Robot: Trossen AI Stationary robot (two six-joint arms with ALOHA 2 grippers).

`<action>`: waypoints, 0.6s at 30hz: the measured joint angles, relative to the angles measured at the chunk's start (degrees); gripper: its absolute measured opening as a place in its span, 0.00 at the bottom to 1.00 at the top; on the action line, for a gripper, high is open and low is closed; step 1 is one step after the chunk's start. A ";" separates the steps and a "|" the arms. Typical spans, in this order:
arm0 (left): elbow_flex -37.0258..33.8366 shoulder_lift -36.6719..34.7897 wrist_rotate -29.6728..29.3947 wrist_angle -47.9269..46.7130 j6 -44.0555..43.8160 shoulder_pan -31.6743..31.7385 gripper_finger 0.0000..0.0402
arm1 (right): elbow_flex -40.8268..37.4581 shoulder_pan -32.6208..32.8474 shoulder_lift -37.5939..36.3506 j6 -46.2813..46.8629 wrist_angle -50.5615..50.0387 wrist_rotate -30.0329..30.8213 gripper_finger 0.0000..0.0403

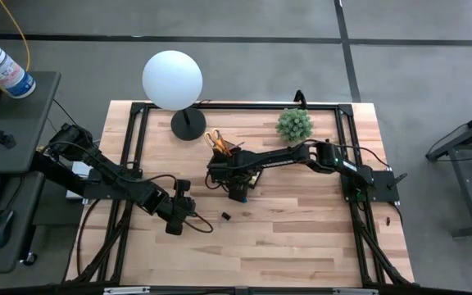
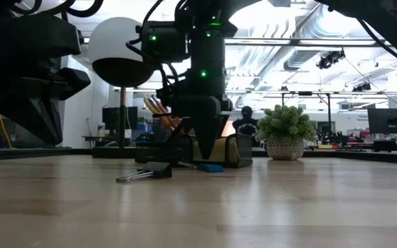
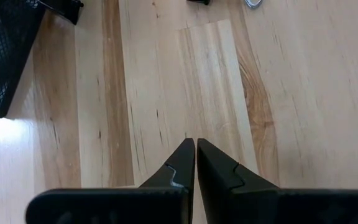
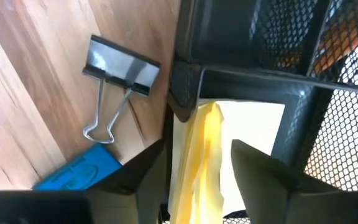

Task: Pick and place office supplies into organizer
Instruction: Put the yellow sticky notes into the black organizer

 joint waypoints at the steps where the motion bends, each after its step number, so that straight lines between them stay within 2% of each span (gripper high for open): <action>1: 0.00 0.00 0.00 0.00 -0.09 0.00 0.02 | 0.00 0.00 0.00 -0.05 -0.23 0.00 0.45; 9: 0.00 0.00 0.00 0.02 -0.23 0.02 0.02 | 0.00 -0.96 0.00 -1.95 -0.82 0.52 0.57; 18: 0.00 0.00 0.02 0.02 -0.75 0.02 0.02 | 0.00 -2.10 -0.02 -1.06 -1.39 0.85 0.57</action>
